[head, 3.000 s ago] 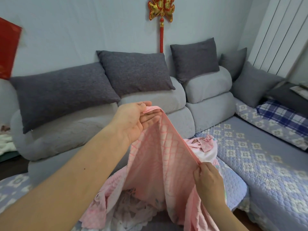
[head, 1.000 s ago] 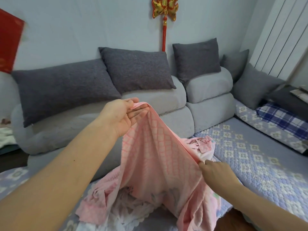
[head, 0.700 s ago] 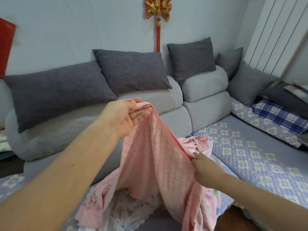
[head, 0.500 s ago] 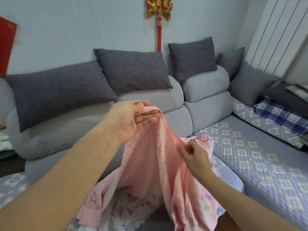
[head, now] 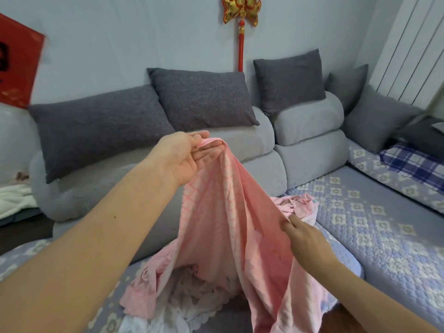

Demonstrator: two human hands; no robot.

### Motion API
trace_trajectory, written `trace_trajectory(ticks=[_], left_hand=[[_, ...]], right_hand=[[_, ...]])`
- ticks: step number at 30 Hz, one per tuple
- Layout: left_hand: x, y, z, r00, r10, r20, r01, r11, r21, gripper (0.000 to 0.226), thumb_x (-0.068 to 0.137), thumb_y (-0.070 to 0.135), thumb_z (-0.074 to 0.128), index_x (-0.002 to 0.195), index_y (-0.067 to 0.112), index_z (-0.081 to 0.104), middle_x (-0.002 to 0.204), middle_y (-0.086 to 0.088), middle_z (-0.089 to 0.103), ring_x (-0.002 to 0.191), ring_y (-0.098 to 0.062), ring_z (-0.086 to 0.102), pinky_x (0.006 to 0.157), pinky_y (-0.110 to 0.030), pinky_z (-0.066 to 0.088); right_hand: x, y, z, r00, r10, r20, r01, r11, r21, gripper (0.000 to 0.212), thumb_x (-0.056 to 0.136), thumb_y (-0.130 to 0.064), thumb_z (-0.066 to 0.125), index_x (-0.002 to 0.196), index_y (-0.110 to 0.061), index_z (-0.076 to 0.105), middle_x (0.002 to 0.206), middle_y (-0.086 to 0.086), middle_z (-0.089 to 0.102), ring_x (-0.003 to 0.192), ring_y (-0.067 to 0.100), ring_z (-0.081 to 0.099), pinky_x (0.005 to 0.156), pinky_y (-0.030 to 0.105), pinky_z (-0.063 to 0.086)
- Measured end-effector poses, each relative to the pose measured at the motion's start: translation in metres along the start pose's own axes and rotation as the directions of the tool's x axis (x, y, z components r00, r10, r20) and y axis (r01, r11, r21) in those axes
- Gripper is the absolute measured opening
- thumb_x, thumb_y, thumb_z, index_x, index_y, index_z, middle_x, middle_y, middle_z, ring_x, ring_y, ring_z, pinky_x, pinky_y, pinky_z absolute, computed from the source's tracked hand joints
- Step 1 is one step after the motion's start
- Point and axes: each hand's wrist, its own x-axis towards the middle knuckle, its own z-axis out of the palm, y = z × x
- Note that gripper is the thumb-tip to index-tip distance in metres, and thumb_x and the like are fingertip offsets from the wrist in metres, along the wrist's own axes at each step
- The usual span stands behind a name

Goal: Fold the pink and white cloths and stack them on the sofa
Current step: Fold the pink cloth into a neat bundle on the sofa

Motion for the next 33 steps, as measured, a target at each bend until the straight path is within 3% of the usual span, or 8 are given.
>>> trace_trajectory(ticks=[3,6,11,16,23,28,31,33], left_hand=[[0.000,-0.002,0.005,1.000,0.020,0.014,-0.020,1.000,-0.012,0.024,0.106,0.002,0.035,0.105,0.001,0.059,0.079,-0.022,0.074,0.080,-0.031,0.075,0.075,-0.035,0.063],[0.001,-0.005,0.011,0.999,0.023,0.036,-0.023,1.000,0.002,0.024,0.106,0.002,0.036,0.104,0.001,0.060,0.081,-0.022,0.074,0.081,-0.031,0.075,0.074,-0.034,0.063],[0.003,-0.010,0.025,0.999,0.005,0.051,-0.007,1.000,0.025,0.024,0.106,0.003,0.036,0.103,0.000,0.060,0.082,-0.022,0.074,0.086,-0.031,0.075,0.072,-0.034,0.063],[0.006,-0.009,0.024,1.000,-0.003,0.023,0.003,1.000,0.007,0.024,0.106,0.003,0.036,0.103,0.001,0.060,0.087,-0.024,0.074,0.092,-0.032,0.074,0.070,-0.034,0.064],[0.012,0.001,0.008,1.000,0.009,-0.001,-0.009,1.000,0.011,0.025,0.106,0.002,0.034,0.106,0.001,0.059,0.077,-0.020,0.074,0.075,-0.027,0.076,0.067,-0.033,0.064],[0.026,0.017,-0.032,0.998,0.016,-0.059,0.005,0.936,0.351,0.028,0.105,0.001,0.034,0.123,-0.003,0.055,0.074,-0.020,0.073,0.061,-0.023,0.074,0.063,-0.032,0.061],[0.028,0.017,-0.045,0.999,-0.045,-0.017,0.047,0.816,0.577,0.029,0.103,0.001,0.037,0.125,-0.008,0.054,0.091,-0.025,0.073,0.065,-0.023,0.075,0.067,-0.034,0.061],[0.029,0.015,-0.048,0.996,-0.089,0.003,0.069,0.786,0.614,0.029,0.102,0.000,0.039,0.125,-0.009,0.054,0.099,-0.026,0.073,0.070,-0.024,0.076,0.071,-0.035,0.060]], right_hand=[[-0.036,0.000,0.012,0.988,0.095,0.124,-0.089,0.995,-0.052,0.049,0.047,0.011,0.077,0.090,-0.011,0.069,0.075,0.001,0.053,0.047,0.023,0.053,0.035,0.032,0.029],[-0.053,-0.037,0.022,0.991,0.091,0.100,-0.098,0.993,0.065,0.011,0.072,-0.016,0.071,0.083,-0.016,0.069,0.075,-0.002,0.057,0.064,0.023,0.061,0.040,0.033,0.044],[-0.018,-0.089,0.042,0.920,0.259,0.294,-0.292,0.954,0.072,0.034,0.099,-0.052,0.034,0.103,-0.025,0.054,0.097,-0.003,0.049,0.088,0.020,0.055,0.052,0.035,0.051],[0.024,-0.102,0.015,0.865,0.471,0.174,-0.498,0.850,0.175,0.037,0.096,-0.052,0.047,0.086,-0.018,0.054,0.096,-0.002,0.047,0.071,0.024,0.057,0.054,0.035,0.043],[0.028,-0.068,0.025,0.888,0.438,0.139,-0.458,0.871,0.176,0.018,0.087,-0.009,0.059,0.070,-0.013,0.063,0.087,-0.001,0.057,0.066,0.027,0.060,0.053,0.039,0.048],[-0.001,-0.024,-0.016,0.918,0.388,-0.075,-0.349,0.885,0.307,0.030,0.088,-0.015,0.047,0.090,-0.015,0.077,0.097,-0.009,0.072,0.088,0.011,0.065,0.091,0.014,0.044],[0.002,-0.003,-0.025,0.902,0.432,-0.019,-0.390,0.833,0.393,0.030,0.091,-0.007,0.049,0.097,-0.015,0.078,0.094,-0.022,0.069,0.088,0.013,0.070,0.086,-0.004,0.034],[0.008,0.000,-0.031,0.840,0.540,0.056,-0.490,0.711,0.504,0.035,0.093,0.003,0.057,0.100,-0.024,0.077,0.081,-0.041,0.064,0.082,-0.007,0.065,0.079,-0.004,0.036]])
